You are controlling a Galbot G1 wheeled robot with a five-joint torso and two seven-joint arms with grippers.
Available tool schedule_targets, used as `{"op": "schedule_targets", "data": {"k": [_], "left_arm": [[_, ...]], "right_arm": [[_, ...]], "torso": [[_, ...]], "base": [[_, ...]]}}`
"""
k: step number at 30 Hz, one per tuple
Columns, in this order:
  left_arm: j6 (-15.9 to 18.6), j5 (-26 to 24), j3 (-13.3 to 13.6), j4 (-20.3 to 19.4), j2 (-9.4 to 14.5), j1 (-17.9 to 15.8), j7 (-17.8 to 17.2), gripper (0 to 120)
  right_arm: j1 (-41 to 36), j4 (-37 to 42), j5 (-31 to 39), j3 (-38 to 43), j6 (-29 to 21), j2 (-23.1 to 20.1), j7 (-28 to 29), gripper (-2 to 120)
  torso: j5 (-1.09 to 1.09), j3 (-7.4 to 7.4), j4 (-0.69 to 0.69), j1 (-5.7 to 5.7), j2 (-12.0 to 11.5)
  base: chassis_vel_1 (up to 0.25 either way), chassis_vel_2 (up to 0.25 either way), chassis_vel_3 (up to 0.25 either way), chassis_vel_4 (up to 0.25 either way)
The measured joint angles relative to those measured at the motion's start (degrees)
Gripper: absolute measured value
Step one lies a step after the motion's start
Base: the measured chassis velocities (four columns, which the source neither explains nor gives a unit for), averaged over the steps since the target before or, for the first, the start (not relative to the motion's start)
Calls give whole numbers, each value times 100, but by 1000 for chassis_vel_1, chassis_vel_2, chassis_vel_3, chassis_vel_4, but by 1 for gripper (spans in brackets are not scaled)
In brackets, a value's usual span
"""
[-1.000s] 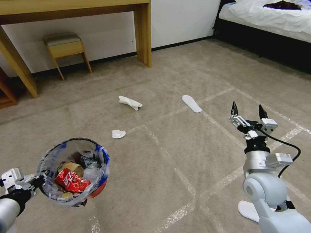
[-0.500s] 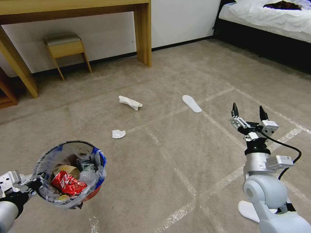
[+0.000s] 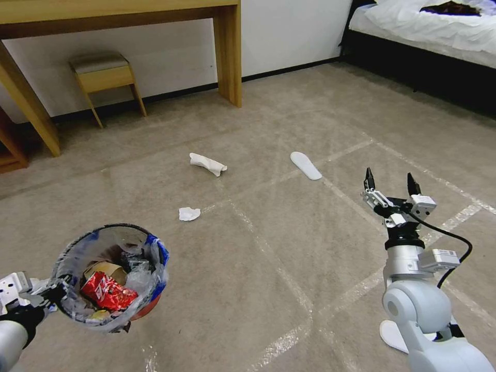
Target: Pick up the trash bin and place the garbage on the floor into it.
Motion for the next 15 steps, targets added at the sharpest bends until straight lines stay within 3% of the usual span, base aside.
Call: {"op": "schedule_targets", "data": {"k": [15], "left_arm": [[-20, 9, -31, -13, -8, 73, -5, 1]], "right_arm": [[-6, -8, -10, -36, -5, -36, -7, 100]], "torso": [[0, 0, 0, 0, 0]], "base": [[0, 0, 0, 0]]}}
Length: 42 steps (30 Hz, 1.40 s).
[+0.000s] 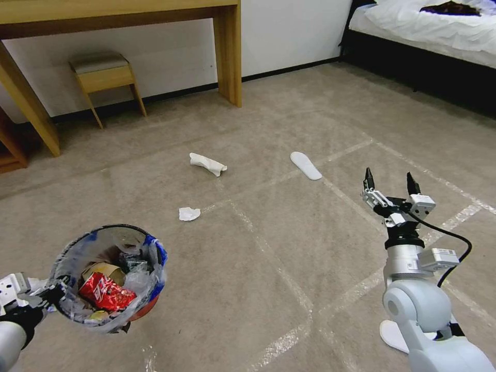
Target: Pick up the trash bin and place the garbage on the floor into it.
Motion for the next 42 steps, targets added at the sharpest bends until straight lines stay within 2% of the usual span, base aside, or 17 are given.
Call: {"op": "schedule_targets", "data": {"k": [20, 42], "left_arm": [[-4, -77, -187, -97, 13, 133, 1, 1], [-20, -123, -259, -77, 37, 132, 4, 1]], "right_arm": [[18, 8, -50, -55, 0, -40, -19, 100], [23, -95, -171, -153, 41, 54, -31, 100]], "torso": [[0, 0, 1, 0, 0], [0, 0, 0, 0, 0]], "base": [[0, 0, 0, 0], [-60, 61, 59, -58]]}}
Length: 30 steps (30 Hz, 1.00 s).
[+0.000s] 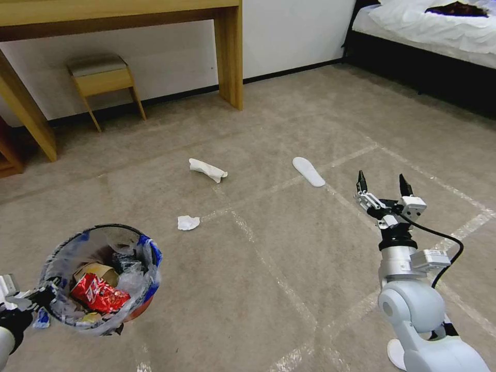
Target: Pick up the trash bin and place the garbage on the floor into it.
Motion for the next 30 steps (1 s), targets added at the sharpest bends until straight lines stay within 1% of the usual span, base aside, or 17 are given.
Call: {"op": "schedule_targets", "data": {"k": [21, 30], "left_arm": [[-5, -24, -36, 61, 30, -48, -2, 1], [-7, -42, -65, 111, 46, -69, -3, 1]], "right_arm": [[94, -130, -41, -72, 10, 28, -6, 100], [151, -197, -75, -149, 10, 61, -6, 100]], "torso": [[0, 0, 1, 0, 0], [0, 0, 1, 0, 0]], "base": [[-60, 67, 62, -67], [-98, 84, 81, -81]]}}
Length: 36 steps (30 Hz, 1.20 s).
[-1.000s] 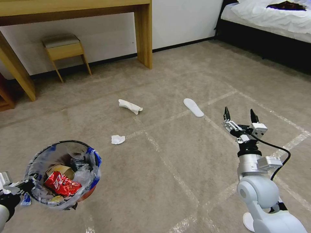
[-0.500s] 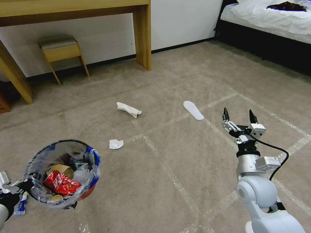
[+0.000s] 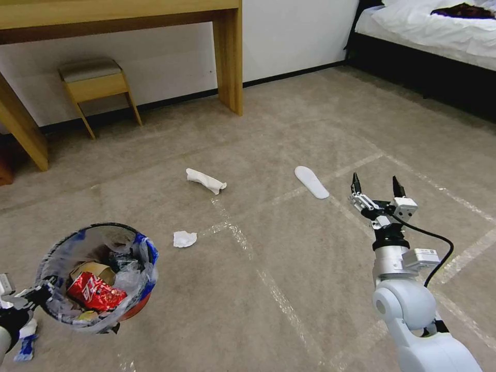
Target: Pick up the trash bin and place the garbage on the floor into it.
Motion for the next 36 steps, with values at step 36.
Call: {"op": "schedule_targets", "data": {"k": [36], "left_arm": [[-56, -91, -92, 27, 15, 64, -31, 1]], "right_arm": [[30, -40, -35, -99, 23, -10, -5, 100]], "torso": [[0, 0, 0, 0, 0]], "base": [[-64, 64, 64, -61]]}}
